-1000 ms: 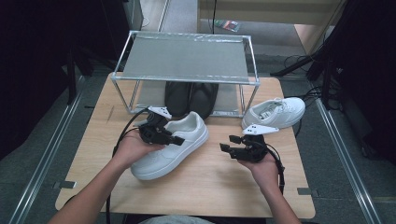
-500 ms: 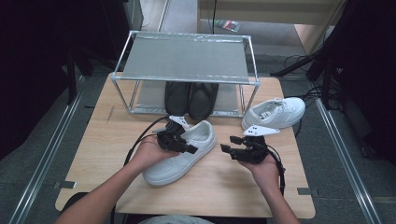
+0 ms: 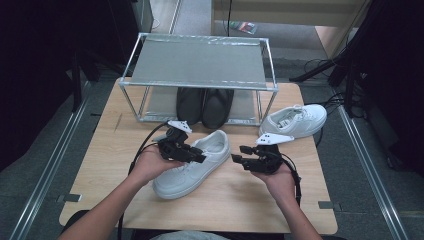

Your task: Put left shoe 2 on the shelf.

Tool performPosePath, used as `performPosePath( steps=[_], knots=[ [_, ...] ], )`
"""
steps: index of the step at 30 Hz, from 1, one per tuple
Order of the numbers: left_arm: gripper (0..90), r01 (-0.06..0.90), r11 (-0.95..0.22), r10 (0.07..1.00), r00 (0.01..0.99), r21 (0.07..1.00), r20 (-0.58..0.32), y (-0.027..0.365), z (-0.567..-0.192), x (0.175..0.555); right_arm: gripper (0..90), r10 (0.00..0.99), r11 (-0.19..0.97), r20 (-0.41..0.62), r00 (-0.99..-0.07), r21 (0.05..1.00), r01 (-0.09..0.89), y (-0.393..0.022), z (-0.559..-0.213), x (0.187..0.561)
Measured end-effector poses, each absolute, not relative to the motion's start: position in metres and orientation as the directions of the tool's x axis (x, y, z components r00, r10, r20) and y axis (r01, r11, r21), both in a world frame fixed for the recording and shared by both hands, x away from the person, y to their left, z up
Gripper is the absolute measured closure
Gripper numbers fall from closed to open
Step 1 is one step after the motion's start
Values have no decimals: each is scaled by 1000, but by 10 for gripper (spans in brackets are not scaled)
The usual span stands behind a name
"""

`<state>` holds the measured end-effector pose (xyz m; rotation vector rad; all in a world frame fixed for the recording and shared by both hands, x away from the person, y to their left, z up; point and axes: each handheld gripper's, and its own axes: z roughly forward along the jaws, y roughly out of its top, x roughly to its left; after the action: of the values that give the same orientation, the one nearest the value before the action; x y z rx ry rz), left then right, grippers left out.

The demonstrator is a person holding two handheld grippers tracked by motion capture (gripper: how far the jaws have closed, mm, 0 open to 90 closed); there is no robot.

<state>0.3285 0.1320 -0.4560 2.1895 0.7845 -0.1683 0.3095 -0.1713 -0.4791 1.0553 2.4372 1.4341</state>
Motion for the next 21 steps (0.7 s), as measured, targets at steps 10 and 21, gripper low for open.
performPosePath(
  steps=[10, 21],
  knots=[
    [735, 609, -478, 505, 780, 633, -369, 152, -449, 308, 706, 557, 337, 253, -791, 802, 494, -149, -474, 315],
    [900, 631, -510, 524, 767, 585, -371, 156, -465, 293, 900, 537, 373, 231, -811, 798, 474, -122, -470, 330]
  ],
)
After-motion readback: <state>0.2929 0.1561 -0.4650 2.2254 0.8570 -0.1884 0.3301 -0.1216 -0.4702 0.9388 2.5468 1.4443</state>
